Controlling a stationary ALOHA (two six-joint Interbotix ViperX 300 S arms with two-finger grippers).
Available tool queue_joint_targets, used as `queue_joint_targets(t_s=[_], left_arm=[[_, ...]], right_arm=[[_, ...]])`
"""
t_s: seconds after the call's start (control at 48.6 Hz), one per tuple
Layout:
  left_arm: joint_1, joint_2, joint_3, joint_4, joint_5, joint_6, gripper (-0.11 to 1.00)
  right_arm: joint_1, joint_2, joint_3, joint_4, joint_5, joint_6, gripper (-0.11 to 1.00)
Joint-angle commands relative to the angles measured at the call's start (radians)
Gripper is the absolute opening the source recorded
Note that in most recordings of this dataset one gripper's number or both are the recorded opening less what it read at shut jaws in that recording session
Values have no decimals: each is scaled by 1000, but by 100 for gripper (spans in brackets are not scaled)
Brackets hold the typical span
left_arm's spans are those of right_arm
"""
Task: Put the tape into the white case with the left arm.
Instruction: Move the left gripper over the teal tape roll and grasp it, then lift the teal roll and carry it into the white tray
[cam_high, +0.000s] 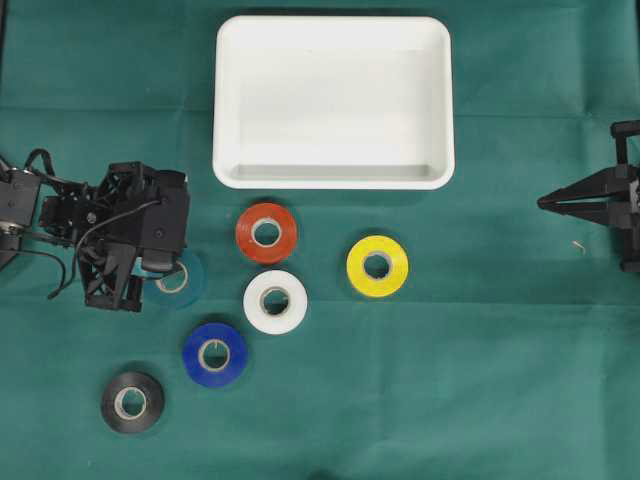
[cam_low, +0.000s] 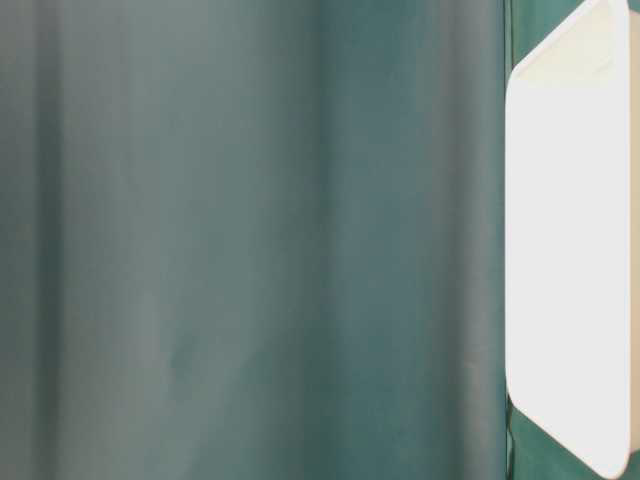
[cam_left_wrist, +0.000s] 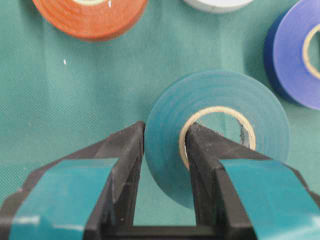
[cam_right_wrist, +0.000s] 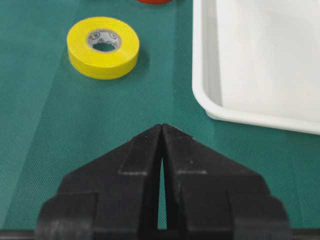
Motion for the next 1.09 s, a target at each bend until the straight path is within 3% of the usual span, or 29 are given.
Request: queue_joint_targets(t_s=[0.0,0.165,0.474,0.741,1.071], left_arm=[[0,-26,-32,-2,5,0,23],[44,-23,-41,0,3,0,23],[225,5,-115,2,-41,15,23],[354,135,-227,2,-49,97,23],[408,311,-408,2,-49,181,23]], right_arm=[[0,5,-11,0,-9,2,-9],[0,5,-11,0,-11,2,-9],[0,-8,-8,-2,-11,2,-9],[0,-28,-3,-2,-11,2,-9],[0,-29,-2,-2,-11,2,-9]])
